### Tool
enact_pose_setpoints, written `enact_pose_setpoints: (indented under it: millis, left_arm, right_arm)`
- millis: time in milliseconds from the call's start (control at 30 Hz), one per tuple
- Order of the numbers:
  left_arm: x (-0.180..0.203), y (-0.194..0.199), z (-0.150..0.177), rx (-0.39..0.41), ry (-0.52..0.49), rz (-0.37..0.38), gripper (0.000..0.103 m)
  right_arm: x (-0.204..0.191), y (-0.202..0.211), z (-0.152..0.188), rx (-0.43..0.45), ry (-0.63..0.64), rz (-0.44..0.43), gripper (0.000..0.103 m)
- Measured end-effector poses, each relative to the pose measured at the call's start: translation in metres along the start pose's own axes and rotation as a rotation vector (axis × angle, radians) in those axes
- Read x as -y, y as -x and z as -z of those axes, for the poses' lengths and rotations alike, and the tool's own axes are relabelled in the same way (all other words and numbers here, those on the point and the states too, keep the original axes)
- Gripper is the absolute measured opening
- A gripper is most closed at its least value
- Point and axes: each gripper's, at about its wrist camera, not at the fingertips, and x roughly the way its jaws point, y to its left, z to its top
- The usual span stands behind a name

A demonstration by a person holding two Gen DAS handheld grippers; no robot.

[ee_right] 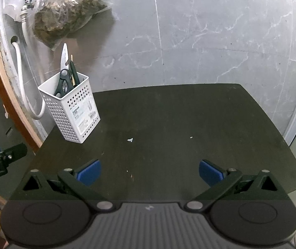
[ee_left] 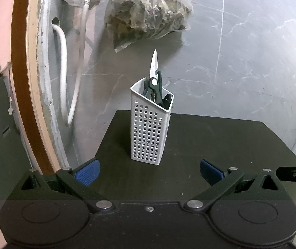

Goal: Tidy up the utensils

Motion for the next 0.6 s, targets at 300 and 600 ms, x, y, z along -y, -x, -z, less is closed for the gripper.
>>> enact_pose_setpoints:
  millis: [300,600]
  left_arm:
    - [-0.0006,0.0009,-0.0027,0.008,-0.016,-0.011,0.102]
    - [0.0007,-0.0006,-0.0025,-0.001,-0.02,-0.005,0.102]
  right_arm:
    - [0.0004,-0.0022,-0.0019,0.0,-0.001,0.002,0.103]
    - [0.002,-0.0049,-0.003,-0.004,-0.003,0.003,0.103]
